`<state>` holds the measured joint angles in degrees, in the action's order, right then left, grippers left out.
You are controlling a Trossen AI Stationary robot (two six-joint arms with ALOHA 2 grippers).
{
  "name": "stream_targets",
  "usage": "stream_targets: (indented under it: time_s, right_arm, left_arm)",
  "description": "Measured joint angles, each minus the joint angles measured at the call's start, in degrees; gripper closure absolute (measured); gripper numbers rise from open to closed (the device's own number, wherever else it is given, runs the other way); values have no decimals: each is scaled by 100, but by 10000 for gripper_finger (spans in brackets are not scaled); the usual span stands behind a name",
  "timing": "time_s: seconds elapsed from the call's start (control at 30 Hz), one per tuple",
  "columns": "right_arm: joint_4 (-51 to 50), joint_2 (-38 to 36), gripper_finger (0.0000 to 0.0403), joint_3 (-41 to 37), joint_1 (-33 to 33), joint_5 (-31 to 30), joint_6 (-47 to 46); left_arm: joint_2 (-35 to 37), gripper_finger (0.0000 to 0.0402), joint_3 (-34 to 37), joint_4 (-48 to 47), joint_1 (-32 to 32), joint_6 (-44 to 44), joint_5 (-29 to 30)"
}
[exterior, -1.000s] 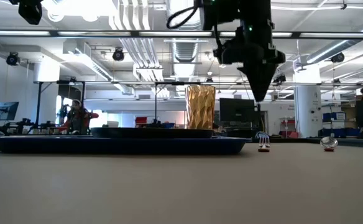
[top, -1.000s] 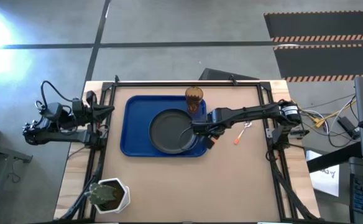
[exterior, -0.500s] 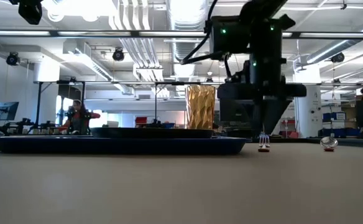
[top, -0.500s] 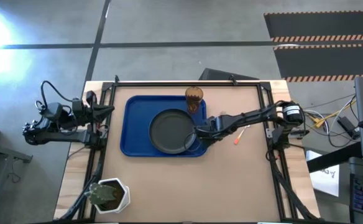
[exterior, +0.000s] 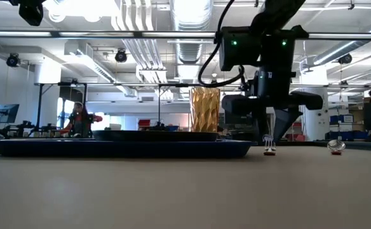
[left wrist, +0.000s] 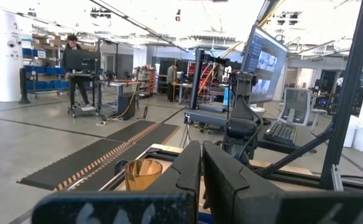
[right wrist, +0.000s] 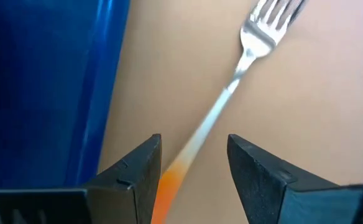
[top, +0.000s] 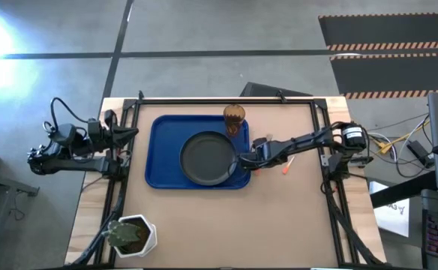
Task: Pick and place plate/cup/fork/spoon on tray
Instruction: Put the orange fork on the left of the black plate on the blue tray
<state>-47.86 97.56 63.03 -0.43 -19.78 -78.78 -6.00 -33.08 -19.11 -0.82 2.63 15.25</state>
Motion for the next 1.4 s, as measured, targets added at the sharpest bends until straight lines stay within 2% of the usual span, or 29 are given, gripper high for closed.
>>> stream_targets:
  time_s: [0.4, 0.53, 0.77, 0.9, 1.1, 1.4]
  right_arm:
    - [576, 71, 227, -399, -48, -130, -693]
    - [1064, 52, 227, -690, -18, -235, -756]
    - [1142, 39, 232, -864, 18, -208, -825]
    - [1087, 44, 271, -868, 18, -179, -778]
    - [988, 52, 376, -890, 18, -137, -502]
    - [989, -95, 392, -895, 50, -133, -306]
  left_arm:
    - [0, 402, 9, 2, 0, 2, 0]
    - [0, 402, 9, 4, -2, 2, 0]
    - [0, 402, 9, 6, -1, 3, -1]
    - [0, 402, 9, 6, -1, 4, 0]
    - [0, 402, 9, 6, 0, 4, 0]
    - [0, 402, 9, 6, -2, 4, 0]
